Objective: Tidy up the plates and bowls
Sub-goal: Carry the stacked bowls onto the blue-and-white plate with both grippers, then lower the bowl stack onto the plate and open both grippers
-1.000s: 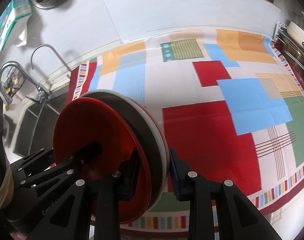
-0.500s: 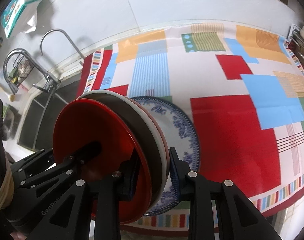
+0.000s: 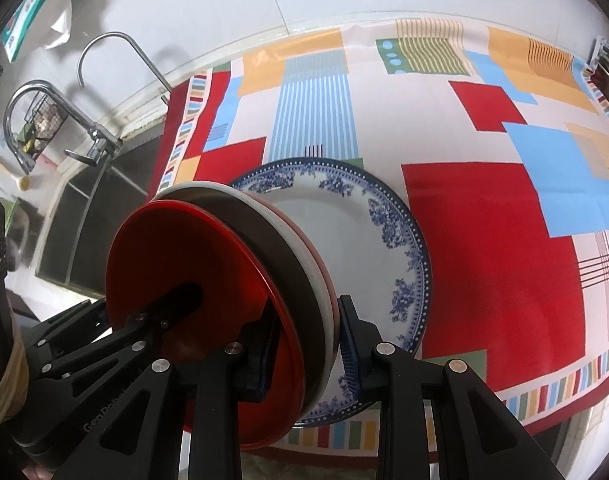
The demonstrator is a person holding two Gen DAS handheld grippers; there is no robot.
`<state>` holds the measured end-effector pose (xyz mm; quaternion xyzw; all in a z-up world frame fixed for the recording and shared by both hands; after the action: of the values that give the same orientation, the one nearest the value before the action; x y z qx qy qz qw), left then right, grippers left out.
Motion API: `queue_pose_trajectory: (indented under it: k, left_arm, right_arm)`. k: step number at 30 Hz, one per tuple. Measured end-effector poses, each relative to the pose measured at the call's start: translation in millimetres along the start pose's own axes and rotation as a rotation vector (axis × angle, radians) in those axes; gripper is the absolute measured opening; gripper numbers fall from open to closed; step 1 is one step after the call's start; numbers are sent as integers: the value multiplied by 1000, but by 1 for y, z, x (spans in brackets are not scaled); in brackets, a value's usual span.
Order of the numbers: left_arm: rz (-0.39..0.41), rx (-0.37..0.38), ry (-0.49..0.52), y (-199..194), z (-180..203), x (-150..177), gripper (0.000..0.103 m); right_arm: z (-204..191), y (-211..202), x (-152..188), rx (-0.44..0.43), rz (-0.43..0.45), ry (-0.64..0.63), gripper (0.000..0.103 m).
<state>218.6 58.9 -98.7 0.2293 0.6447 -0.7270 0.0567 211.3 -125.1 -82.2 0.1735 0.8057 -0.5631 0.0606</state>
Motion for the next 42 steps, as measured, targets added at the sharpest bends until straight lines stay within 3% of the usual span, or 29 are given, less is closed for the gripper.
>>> queue_pose_trajectory:
  k: [20, 39, 42]
  left_arm:
    - [-29, 16, -16, 18, -5, -7, 30]
    - [-3, 37, 14, 22, -10, -11, 27]
    - [35, 23, 27, 13, -11, -10, 34]
  right_arm:
    - [5, 16, -8, 21, -49, 12, 29]
    - [1, 17, -14, 67, 13, -22, 29]
    - [2, 16, -12, 62, 28, -11, 31]
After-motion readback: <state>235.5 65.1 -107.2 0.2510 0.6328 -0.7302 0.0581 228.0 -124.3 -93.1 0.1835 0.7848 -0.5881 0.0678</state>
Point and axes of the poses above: each gripper's, at about its wrist camera, not at the fingertips, and y roughly the way its jaws point, z to its right, x to its underside, the point moved 3 cm from there along y, roughly the way its jaws point, and after that the axes turned 14 degrees about y, right-handed, at the moved point
